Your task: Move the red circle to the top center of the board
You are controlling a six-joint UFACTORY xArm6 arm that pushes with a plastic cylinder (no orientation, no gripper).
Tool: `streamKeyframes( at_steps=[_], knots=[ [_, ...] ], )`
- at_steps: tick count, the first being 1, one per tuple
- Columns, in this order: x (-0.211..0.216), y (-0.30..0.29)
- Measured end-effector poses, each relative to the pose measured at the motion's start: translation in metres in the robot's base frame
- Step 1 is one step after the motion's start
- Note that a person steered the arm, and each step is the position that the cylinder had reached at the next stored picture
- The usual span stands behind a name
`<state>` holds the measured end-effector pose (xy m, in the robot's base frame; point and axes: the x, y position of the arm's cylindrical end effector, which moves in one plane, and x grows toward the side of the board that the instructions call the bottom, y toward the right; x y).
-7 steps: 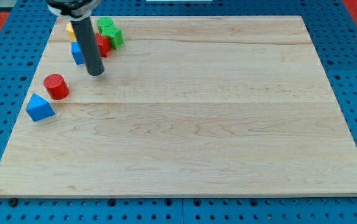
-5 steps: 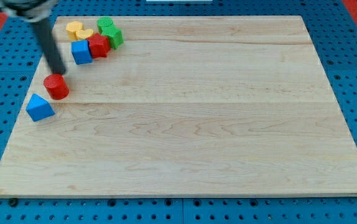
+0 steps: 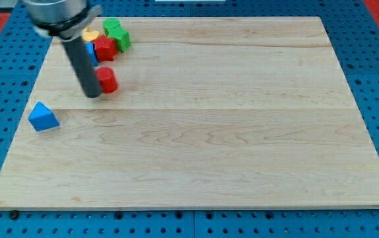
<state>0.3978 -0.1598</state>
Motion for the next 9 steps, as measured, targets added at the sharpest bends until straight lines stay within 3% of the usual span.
streamKeyframes(
  at_steps=[1, 3, 7, 9],
  knots=[
    [-0.029, 0.031],
    [-0.05, -0.003],
    [-0.117, 0.066],
    [-0.09, 0.082]
  ],
)
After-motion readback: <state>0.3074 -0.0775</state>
